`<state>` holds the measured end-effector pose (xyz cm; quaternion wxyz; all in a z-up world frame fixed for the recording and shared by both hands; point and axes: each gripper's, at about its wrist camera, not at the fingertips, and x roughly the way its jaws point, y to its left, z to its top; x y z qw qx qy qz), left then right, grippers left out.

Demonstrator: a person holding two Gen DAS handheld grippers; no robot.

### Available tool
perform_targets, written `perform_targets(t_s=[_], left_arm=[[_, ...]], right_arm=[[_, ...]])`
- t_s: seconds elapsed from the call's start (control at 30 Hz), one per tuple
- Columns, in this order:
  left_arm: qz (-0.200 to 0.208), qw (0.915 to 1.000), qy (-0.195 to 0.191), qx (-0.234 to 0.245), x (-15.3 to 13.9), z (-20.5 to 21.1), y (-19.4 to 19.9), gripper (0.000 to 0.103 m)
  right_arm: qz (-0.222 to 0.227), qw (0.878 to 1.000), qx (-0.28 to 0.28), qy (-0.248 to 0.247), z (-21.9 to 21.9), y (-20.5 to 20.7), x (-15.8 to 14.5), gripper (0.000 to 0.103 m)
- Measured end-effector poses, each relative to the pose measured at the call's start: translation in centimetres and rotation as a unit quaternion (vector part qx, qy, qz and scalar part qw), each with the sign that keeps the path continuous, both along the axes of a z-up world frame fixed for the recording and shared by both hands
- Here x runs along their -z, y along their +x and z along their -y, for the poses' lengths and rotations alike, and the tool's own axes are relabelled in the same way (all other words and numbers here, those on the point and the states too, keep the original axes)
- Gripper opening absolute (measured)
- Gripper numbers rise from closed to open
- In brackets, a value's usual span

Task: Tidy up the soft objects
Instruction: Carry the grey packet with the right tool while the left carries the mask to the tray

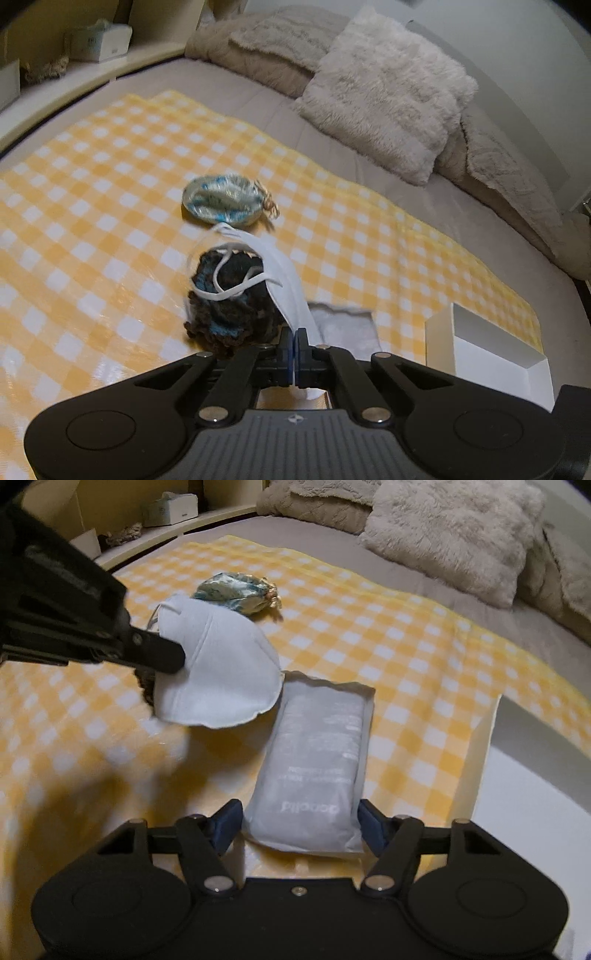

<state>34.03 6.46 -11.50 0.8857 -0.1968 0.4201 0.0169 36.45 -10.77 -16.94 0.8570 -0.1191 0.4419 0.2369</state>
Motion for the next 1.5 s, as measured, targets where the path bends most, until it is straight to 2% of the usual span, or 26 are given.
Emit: perform_targets(t_s=[0.47, 0.63, 0.97, 1.5], left_arm=[[0.047, 0.9987, 0.018, -0.006, -4.5, -2.0, -4.9, 0.0], [0.058, 0.9979, 0.027, -0.004, -5.7, -1.9, -6.3, 0.0], [0.086, 0.993, 0.077, 0.023, -8.0, -0.6, -8.7, 0.0], [0.166, 0.975, 0.132, 0.069, -11.5, 3.0, -10.8, 0.0]], right_arm=[[-0.006, 0.998, -0.056, 0.015, 1.1, -6.1, -2.5, 0.059], [0.02, 0.998, -0.04, 0.034, 2.4, -7.3, -4.5, 0.056], [0.086, 0.993, -0.003, 0.076, 4.7, -8.3, -9.1, 0.052], [0.152, 0.981, 0.032, 0.119, 7.8, -9.5, -14.0, 0.052]])
